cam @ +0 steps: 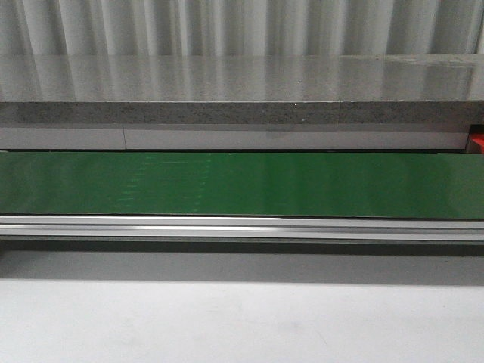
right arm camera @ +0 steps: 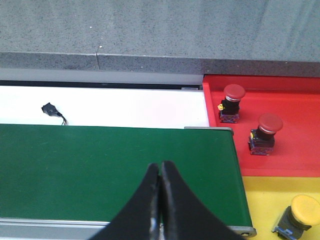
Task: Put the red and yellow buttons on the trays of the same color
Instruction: 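Lower the left gripper and grasp the red button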
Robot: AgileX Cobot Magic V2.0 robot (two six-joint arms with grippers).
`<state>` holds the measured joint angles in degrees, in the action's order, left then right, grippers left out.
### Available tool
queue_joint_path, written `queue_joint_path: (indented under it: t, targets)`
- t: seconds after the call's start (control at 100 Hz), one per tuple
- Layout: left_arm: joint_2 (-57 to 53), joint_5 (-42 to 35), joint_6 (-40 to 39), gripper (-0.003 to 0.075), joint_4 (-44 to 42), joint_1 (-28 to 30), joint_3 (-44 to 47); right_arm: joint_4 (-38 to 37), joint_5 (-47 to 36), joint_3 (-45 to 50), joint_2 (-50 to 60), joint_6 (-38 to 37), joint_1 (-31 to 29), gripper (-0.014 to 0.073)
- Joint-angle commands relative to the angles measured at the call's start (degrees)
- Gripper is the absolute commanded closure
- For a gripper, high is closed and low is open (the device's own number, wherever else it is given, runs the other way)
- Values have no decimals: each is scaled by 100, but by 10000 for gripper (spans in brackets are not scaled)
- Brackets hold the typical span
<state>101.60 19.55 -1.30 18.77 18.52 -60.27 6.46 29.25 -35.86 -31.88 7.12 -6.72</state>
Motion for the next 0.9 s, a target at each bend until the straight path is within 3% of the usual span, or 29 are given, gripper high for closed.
queue_joint_path:
  t: [0.0, 0.21, 0.45, 0.57, 0.89]
  targets:
    - [-232, -181, -64, 234, 97, 6, -169, -10, -414, -139, 0, 34, 21, 662]
    - [-232, -104, -64, 345, 97, 6, -169, -10, -414, -139, 0, 34, 21, 662]
    - [-232, -8, -64, 642, 97, 6, -169, -10, -414, -139, 0, 34, 21, 662]
    - [-254, 93, -64, 739, 97, 6, -169, -10, -414, -139, 0, 34, 21, 662]
    - [-889, 355, -33, 741, 97, 6, -172, -10, -414, -139, 0, 34, 21, 662]
